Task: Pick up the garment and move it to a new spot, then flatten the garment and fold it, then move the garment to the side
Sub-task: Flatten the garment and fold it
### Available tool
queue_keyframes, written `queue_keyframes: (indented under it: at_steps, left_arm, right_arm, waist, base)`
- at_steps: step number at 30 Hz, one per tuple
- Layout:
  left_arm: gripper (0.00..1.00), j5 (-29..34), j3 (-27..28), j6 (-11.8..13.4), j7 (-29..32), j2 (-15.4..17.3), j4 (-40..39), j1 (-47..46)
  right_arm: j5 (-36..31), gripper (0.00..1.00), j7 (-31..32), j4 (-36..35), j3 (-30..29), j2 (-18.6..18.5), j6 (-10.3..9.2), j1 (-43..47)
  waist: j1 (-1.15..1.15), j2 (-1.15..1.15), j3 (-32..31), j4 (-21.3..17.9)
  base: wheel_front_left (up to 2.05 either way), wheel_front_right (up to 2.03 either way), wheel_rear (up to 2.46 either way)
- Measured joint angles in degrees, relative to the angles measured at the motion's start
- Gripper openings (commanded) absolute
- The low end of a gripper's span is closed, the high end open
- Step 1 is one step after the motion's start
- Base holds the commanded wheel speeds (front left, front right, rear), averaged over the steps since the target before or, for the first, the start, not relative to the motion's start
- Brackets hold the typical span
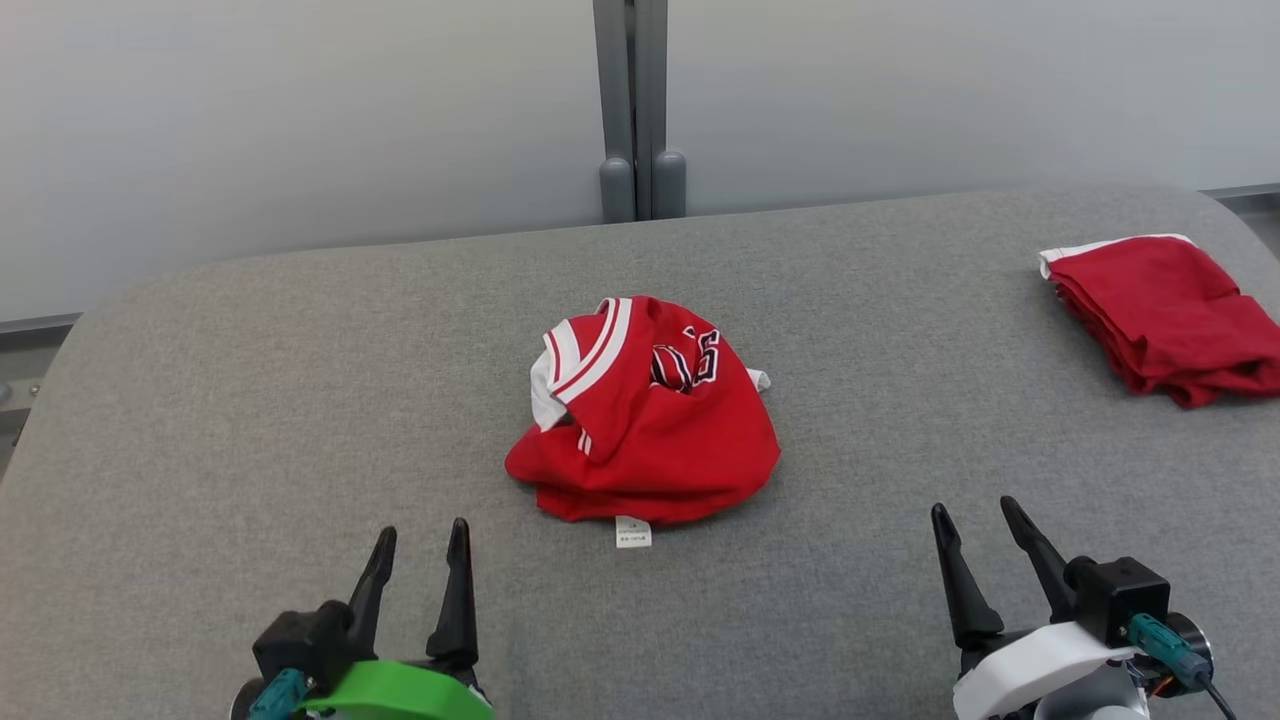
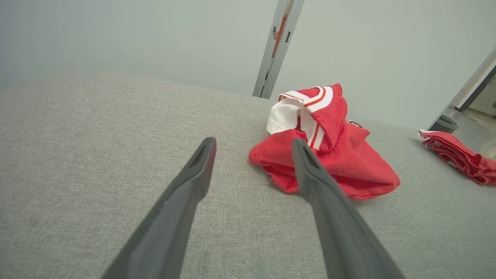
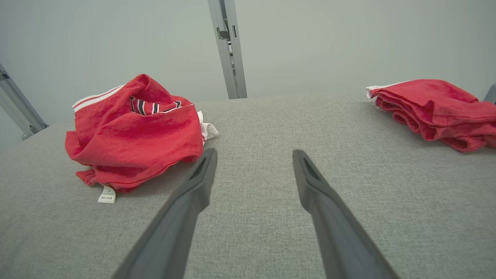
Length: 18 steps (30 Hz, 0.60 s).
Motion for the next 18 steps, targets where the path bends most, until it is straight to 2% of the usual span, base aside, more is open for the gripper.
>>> queue_keyframes:
  at_steps: [9, 18]
  left_arm:
    - [1.0, -0.78, -6.47, -1.49, -0.01, -0.04, 3.27, -8.8]
    - [1.0, -4.09, -11.5, -2.09, 2.5, -0.09, 13.38, -19.55]
  right_arm:
    - [-0.47, 1.0, 0.0, -0.08, 0.8, 0.0, 0.0, -0.54]
    - [-1.03, 1.0, 0.0, -0.35, 2.52, 0.0, 0.0, -2.5]
  waist:
    - [0.0, 0.0, 1.63, -1.18]
    - [0.0, 0.0, 4.87, -3.76]
  base:
    - [0.0, 0.0, 0.0]
    - [0.0, 0.0, 0.0]
